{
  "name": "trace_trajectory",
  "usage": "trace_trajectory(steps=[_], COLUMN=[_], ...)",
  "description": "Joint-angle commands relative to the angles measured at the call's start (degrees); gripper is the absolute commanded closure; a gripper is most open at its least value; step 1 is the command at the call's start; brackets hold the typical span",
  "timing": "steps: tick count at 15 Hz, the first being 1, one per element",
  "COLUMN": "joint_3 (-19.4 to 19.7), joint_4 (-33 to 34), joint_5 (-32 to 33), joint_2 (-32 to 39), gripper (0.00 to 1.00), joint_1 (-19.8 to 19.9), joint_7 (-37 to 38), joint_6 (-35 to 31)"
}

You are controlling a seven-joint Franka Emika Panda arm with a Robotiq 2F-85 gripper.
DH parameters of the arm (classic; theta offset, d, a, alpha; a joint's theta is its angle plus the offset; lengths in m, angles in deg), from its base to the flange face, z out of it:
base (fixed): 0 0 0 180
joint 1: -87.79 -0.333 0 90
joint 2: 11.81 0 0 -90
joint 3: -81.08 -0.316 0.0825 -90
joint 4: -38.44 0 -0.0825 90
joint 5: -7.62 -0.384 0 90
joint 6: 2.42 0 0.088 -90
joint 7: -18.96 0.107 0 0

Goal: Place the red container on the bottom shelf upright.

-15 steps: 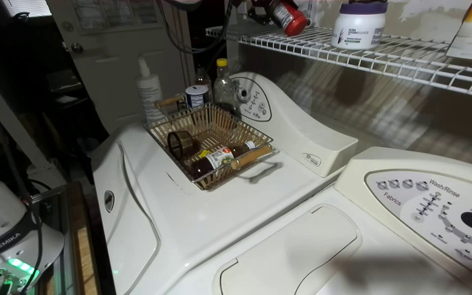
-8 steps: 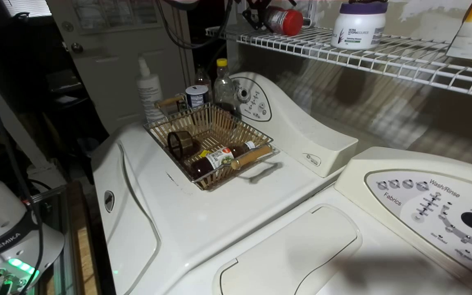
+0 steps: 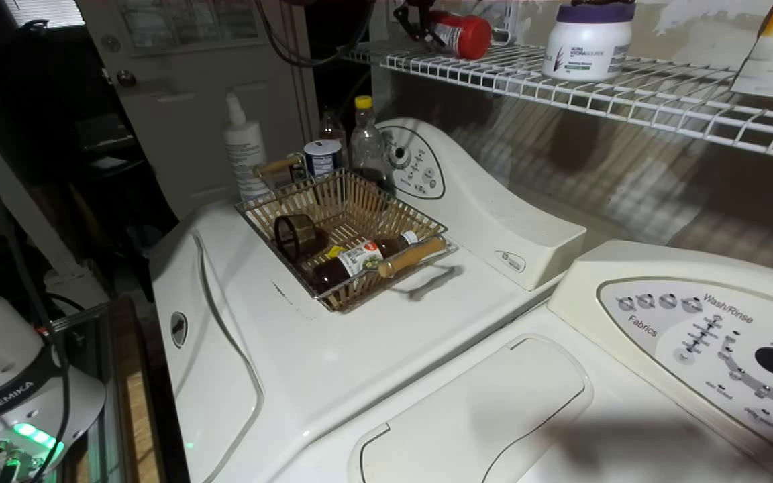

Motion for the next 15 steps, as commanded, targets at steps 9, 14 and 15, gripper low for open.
trace_trajectory(steps=[9, 14, 15], joint_3=[-0.5, -0.5, -0.6], joint_4=[10.2, 14.4, 15.3], joint_5=[-12.4, -19.1, -20.6], joint_2=[-0.8, 0.0, 0.2], gripper=[0.0, 0.0, 0.0], joint_1=[0.9, 0.9, 0.9], joint_7=[12.9, 21.2, 22.6], joint_6=[12.6, 20.8, 22.6])
